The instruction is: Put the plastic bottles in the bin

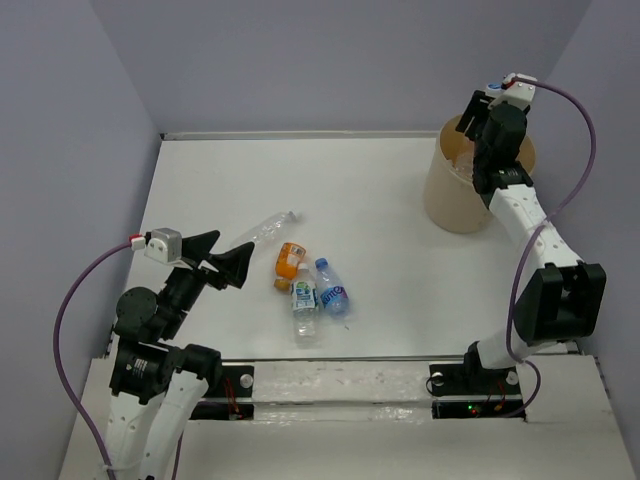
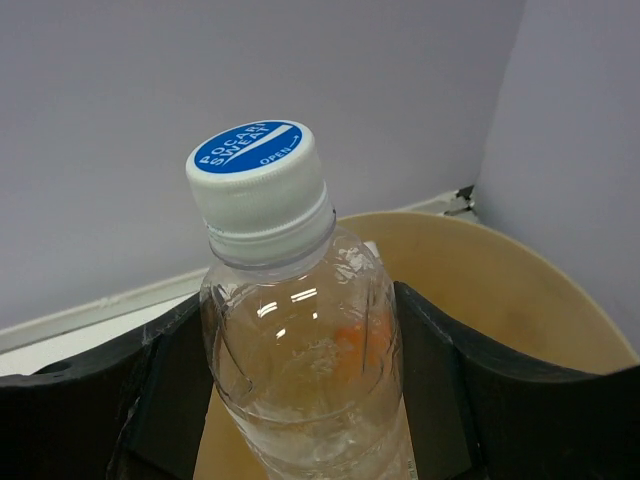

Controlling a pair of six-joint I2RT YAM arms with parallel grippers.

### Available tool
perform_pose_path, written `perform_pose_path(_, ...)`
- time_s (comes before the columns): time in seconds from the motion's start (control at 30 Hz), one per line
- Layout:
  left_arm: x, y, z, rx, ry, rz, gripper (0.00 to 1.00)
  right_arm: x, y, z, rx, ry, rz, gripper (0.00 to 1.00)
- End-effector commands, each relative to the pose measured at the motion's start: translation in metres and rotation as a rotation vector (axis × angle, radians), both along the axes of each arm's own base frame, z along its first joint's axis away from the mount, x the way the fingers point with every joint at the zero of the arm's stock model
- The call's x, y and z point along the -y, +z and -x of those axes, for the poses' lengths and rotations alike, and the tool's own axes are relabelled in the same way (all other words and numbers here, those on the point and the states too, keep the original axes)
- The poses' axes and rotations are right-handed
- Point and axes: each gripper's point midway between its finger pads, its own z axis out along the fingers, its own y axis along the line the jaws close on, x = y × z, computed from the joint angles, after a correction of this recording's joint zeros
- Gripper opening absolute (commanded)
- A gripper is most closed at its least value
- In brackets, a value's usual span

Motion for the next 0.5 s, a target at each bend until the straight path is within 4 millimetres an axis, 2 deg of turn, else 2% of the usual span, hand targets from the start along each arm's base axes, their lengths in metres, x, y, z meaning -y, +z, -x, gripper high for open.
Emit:
perform_pose_path(0.0,0.004,0.006,0.000,0.026,-0.019,-0.001,0.99,-0.010,0.008,-0.006,0.088,0.071,-0.114,0.41)
perform_pose_path(0.1,0.004,0.005,-0.001,0.023,-0.021,-0.002,0.99,-0.010,-0.014,-0.014,0.020,0.066,-0.112,0.48)
perform_pose_path(0.13,0.004,0.005,-0.001,0.025,-0.019,-0.001,0.99,-0.010,-0.022,-0.016,0.001,0.066,-0.112,0.61)
perform_pose_path(0.2,0.004,0.005,-0.001,0.023,-0.018,-0.001,0.99,-0.006,-0.034,-0.018,-0.031,0.057,-0.107,0.74)
perform_pose_path(0.23,0.003,0.005,-0.001,0.023,-0.016,-0.001,0.99,-0.005,-0.035,-0.017,-0.034,0.054,-0.105,0.84)
perform_pose_path(0.27,0.003,0.005,-0.001,0.022,-0.016,-0.002,0.99,-0.004,-0.034,-0.016,-0.032,0.045,-0.105,0.89)
perform_pose_path(0.33,0.003,0.005,-0.002,0.022,-0.015,-0.003,0.99,-0.004,-0.022,-0.012,-0.016,0.050,-0.104,0.94)
perform_pose_path(0.37,0.003,0.004,-0.002,0.020,-0.015,-0.002,0.99,-0.005,-0.007,-0.011,0.008,0.056,-0.100,0.96)
perform_pose_path(0.43,0.003,0.005,-0.001,0.022,-0.016,-0.002,0.99,-0.007,0.012,-0.004,0.018,0.073,-0.099,0.97)
perform_pose_path(0.47,0.003,0.004,-0.002,0.020,-0.015,-0.003,0.99,-0.010,0.030,0.000,0.045,0.091,-0.107,0.97)
